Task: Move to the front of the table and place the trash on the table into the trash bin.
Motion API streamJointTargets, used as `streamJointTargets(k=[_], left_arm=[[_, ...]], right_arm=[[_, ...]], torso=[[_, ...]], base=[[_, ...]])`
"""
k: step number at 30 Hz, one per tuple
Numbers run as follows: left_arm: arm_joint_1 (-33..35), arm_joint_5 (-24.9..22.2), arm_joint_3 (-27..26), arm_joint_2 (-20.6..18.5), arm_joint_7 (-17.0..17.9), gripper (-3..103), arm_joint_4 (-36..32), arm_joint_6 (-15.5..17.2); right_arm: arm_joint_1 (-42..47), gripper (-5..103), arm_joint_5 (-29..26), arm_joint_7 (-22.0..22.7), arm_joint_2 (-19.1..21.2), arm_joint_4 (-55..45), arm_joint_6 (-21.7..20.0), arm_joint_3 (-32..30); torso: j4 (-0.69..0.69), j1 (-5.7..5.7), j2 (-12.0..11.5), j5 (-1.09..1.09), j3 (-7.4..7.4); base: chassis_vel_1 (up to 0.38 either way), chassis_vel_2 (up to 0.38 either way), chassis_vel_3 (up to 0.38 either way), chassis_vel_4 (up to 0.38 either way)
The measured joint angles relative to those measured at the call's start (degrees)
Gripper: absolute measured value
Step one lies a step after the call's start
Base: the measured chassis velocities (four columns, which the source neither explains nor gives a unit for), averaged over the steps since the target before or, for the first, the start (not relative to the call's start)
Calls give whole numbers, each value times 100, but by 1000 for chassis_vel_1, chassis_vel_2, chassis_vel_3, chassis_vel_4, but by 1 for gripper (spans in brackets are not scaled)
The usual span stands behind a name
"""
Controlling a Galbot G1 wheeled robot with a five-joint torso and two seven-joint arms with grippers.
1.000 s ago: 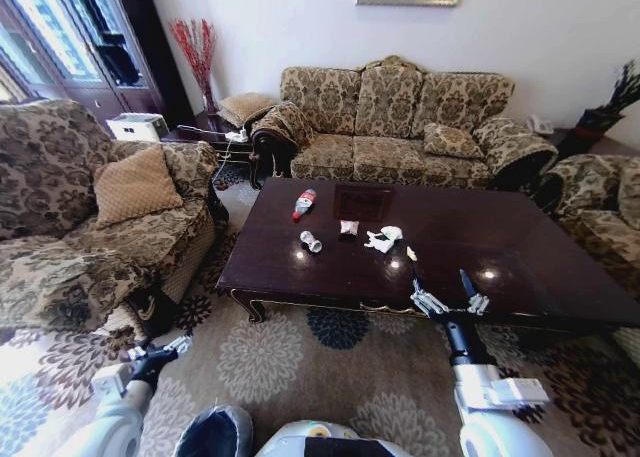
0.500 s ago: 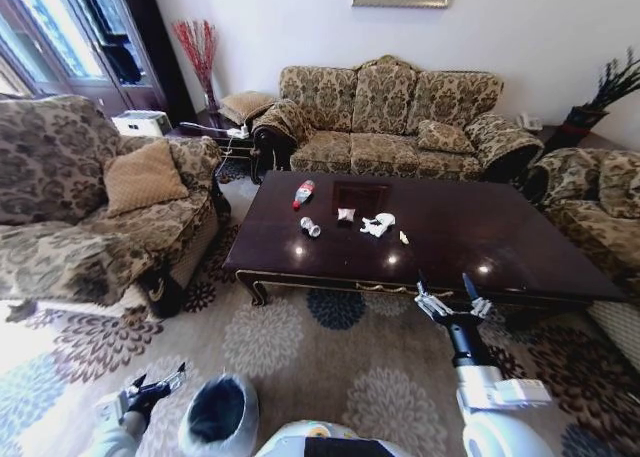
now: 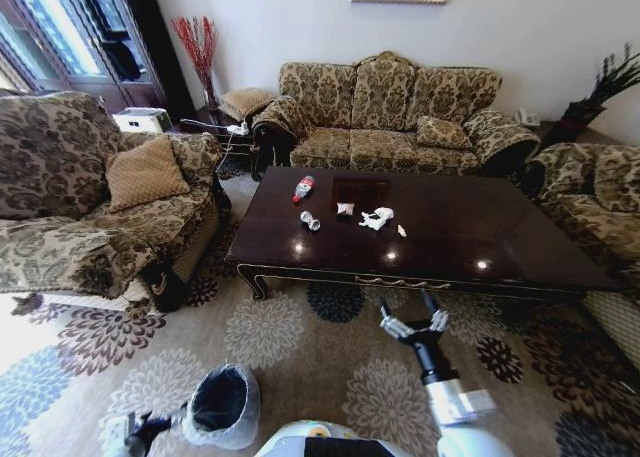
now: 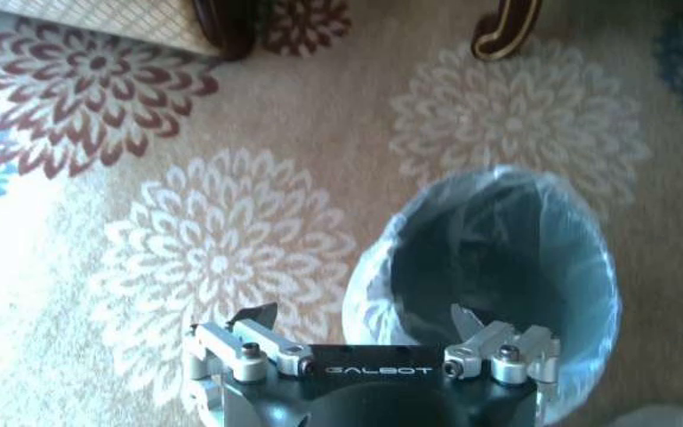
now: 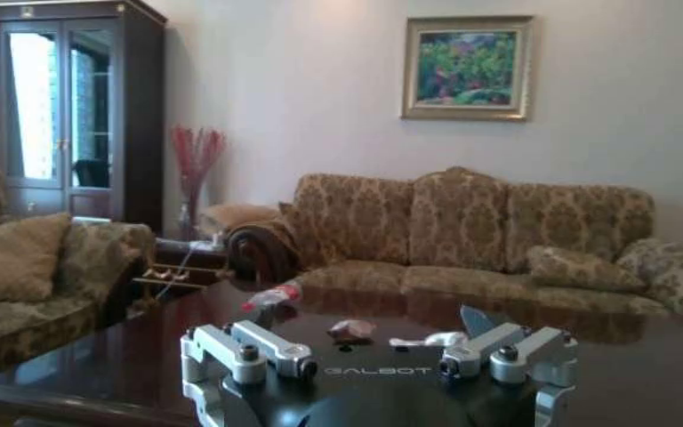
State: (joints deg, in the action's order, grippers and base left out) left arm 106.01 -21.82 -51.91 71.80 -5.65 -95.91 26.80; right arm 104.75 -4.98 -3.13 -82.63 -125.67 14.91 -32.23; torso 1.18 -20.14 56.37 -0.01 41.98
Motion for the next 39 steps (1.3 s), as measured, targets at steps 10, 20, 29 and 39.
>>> streamJointTargets(k=[10, 20, 29, 39], left_arm=[[-105, 219, 104, -117, -126, 100, 371, -240], [-475, 201, 343, -434, -201, 100, 716, -530], [-901, 73, 1010, -717, -205, 100, 1309, -384], [-1562, 14, 1762, -1072, -230, 100, 2007, -402]], right_arm=[[112, 100, -1319, -214, 254, -215, -234, -697], [246, 100, -2575, -2934, 1090, 1954, 1516, -2043], [210, 100, -2057, -1840, 861, 1639, 912, -1574], [37, 100, -2506, -1344, 917, 1516, 335, -1500]], torso=[[1, -4, 0, 2, 2], [-1, -4, 0, 3, 2], [2, -3, 0, 0, 1], [0, -3, 0, 0, 2]], base=[[0, 0, 0, 0], [0, 0, 0, 0], [0, 0, 0, 0], [0, 0, 0, 0]])
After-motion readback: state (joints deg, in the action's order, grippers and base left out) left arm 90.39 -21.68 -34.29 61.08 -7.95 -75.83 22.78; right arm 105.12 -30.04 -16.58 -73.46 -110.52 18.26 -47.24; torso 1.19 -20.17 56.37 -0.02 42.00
